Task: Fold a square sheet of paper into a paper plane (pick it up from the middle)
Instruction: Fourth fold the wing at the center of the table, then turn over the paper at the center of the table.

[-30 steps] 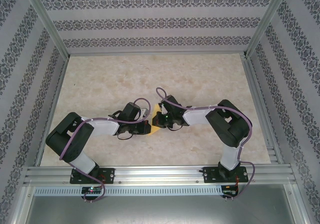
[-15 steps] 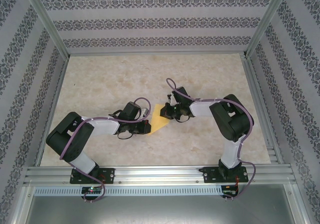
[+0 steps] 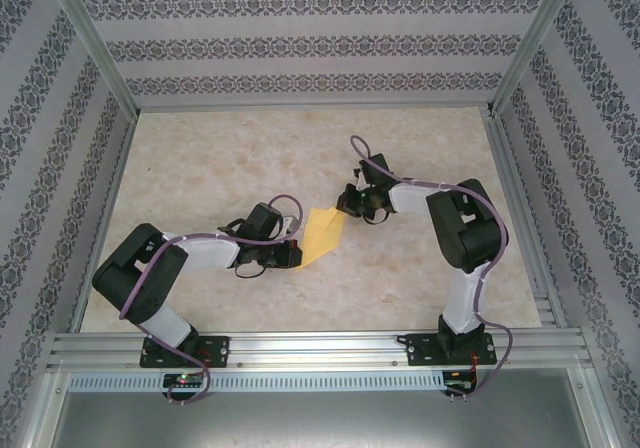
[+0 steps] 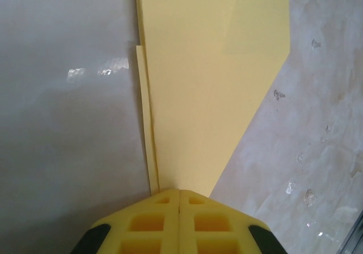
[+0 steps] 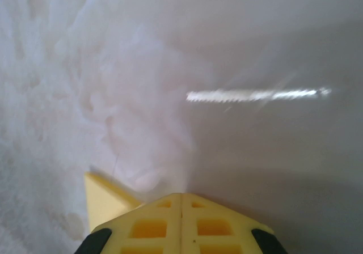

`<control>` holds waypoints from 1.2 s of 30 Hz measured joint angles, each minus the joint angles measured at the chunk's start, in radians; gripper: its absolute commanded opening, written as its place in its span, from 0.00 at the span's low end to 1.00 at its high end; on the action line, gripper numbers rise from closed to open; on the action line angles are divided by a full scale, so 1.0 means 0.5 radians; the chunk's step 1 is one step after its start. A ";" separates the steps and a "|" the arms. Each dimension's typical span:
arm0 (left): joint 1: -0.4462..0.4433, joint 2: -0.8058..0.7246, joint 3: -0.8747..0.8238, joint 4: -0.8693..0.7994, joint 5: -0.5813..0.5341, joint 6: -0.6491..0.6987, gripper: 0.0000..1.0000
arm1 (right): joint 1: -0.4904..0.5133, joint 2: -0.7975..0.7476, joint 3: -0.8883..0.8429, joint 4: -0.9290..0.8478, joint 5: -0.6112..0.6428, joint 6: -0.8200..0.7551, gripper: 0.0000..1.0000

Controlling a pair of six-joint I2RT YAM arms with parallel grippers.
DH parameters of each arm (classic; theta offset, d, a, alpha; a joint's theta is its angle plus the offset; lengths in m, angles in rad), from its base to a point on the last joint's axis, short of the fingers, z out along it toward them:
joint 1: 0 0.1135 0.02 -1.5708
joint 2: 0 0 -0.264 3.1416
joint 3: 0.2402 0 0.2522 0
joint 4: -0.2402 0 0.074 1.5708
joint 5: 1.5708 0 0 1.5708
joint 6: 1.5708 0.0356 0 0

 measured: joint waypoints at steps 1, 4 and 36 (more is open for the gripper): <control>0.000 -0.003 0.008 -0.024 0.001 0.000 0.10 | -0.006 -0.012 -0.001 -0.014 0.024 -0.002 0.13; 0.000 -0.028 0.037 -0.104 -0.002 -0.001 0.24 | -0.009 -0.131 -0.082 -0.001 0.079 0.010 0.20; 0.086 -0.246 0.136 -0.188 -0.481 -0.192 0.64 | 0.443 -0.214 -0.349 0.394 0.158 0.608 0.34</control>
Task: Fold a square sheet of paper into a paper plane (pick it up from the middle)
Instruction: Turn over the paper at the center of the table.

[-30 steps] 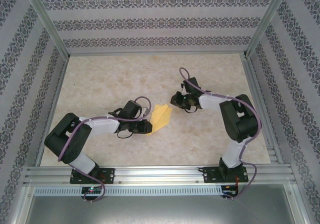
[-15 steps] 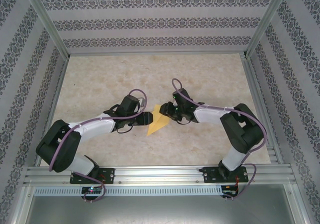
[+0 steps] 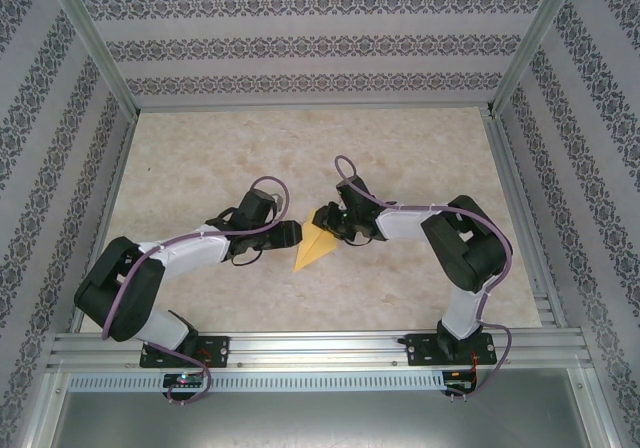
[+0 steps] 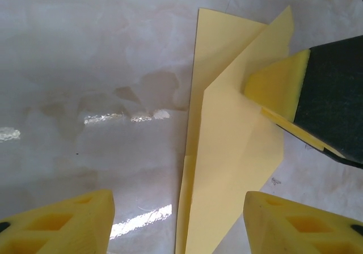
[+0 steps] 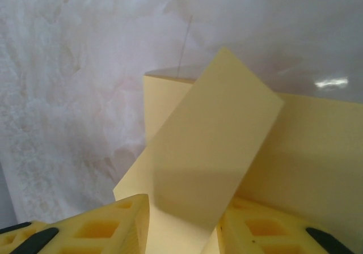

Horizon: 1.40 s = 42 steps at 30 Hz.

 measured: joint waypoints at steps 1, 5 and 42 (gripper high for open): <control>0.006 0.000 0.000 0.000 0.002 -0.001 0.65 | 0.005 0.008 0.000 0.028 -0.017 0.014 0.33; 0.060 0.000 -0.016 0.002 0.024 -0.010 0.72 | 0.032 0.031 -0.008 0.161 -0.076 0.078 0.26; 0.407 -0.226 -0.304 1.401 1.203 -0.732 0.59 | -0.150 -0.472 -0.194 1.045 -0.788 0.323 0.04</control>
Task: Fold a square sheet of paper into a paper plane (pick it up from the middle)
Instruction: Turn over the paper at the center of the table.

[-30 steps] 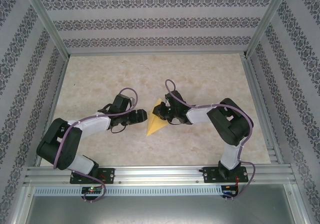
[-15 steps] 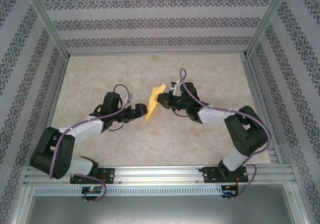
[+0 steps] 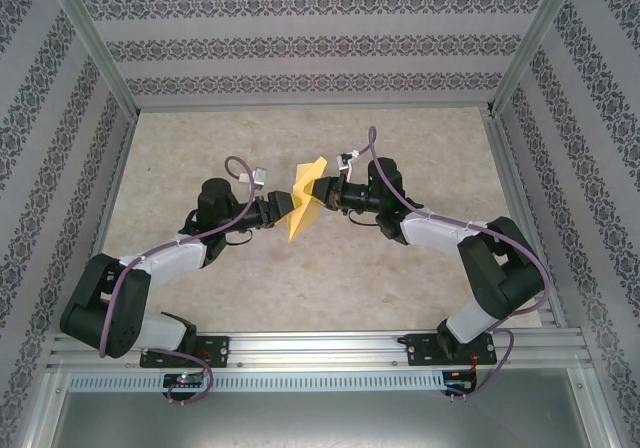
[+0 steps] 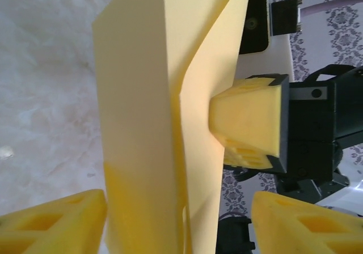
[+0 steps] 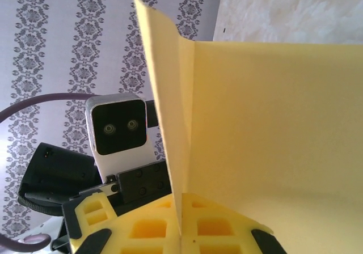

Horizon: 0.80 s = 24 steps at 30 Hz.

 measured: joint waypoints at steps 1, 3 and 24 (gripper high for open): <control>0.000 0.000 0.000 0.026 0.005 -0.020 0.55 | 0.000 0.000 0.000 0.011 -0.005 0.011 0.04; 0.000 -0.001 -0.001 0.059 0.003 -0.051 0.47 | 0.000 0.000 0.000 0.026 -0.013 0.027 0.04; -0.055 -0.202 0.259 -0.789 -0.319 0.437 0.04 | -0.047 -0.489 -0.009 -0.961 0.502 -0.411 0.80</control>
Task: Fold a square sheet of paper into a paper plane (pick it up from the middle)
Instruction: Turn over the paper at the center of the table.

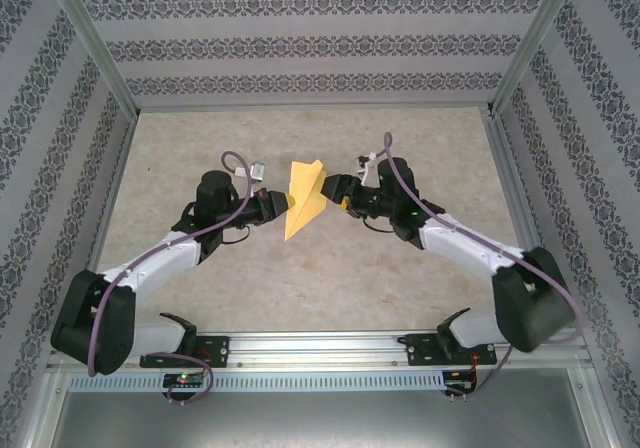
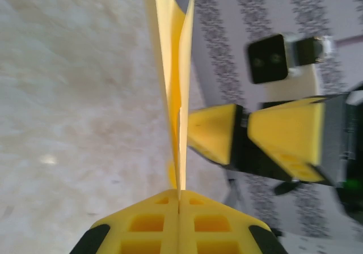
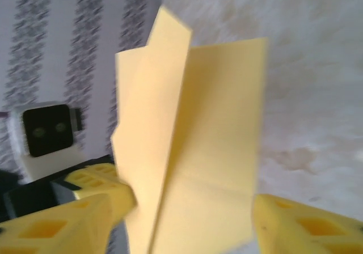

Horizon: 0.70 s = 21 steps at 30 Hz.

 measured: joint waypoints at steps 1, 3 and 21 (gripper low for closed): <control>-0.031 -0.014 0.081 -0.174 -0.107 0.095 0.04 | -0.011 -0.065 -0.002 -0.102 0.099 -0.050 0.84; -0.115 -0.021 0.237 -0.479 -0.333 0.258 0.04 | -0.022 -0.172 -0.011 -0.282 0.287 -0.136 0.92; -0.929 1.083 1.460 -2.317 -2.575 0.561 0.04 | -0.217 -0.467 -0.183 -0.974 1.067 -0.380 0.98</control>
